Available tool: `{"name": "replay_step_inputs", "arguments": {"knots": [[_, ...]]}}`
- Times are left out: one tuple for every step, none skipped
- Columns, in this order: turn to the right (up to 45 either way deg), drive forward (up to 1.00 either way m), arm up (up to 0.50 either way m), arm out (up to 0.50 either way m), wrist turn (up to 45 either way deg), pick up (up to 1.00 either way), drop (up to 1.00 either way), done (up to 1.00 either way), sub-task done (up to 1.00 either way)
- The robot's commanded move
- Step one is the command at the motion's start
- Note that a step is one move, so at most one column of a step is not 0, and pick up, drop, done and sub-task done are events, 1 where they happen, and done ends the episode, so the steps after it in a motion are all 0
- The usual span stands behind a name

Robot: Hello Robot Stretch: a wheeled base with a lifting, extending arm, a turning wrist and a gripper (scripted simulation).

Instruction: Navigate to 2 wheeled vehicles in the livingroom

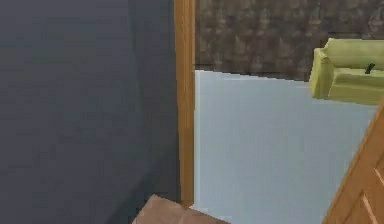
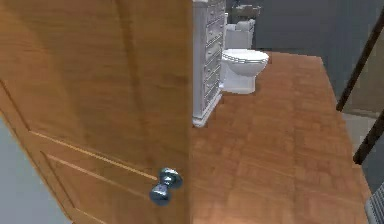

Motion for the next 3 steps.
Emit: {"name": "replay_step_inputs", "arguments": {"knots": [[18.0,0.0,0.0,0.0,0.0,0.0,0.0,0.0,0.0],[0.0,1.0,0.0,0.0,0.0,0.0,0.0,0.0,0.0],[0.0,0.3,0.0,0.0,0.0,0.0,0.0,0.0,0.0]]}}
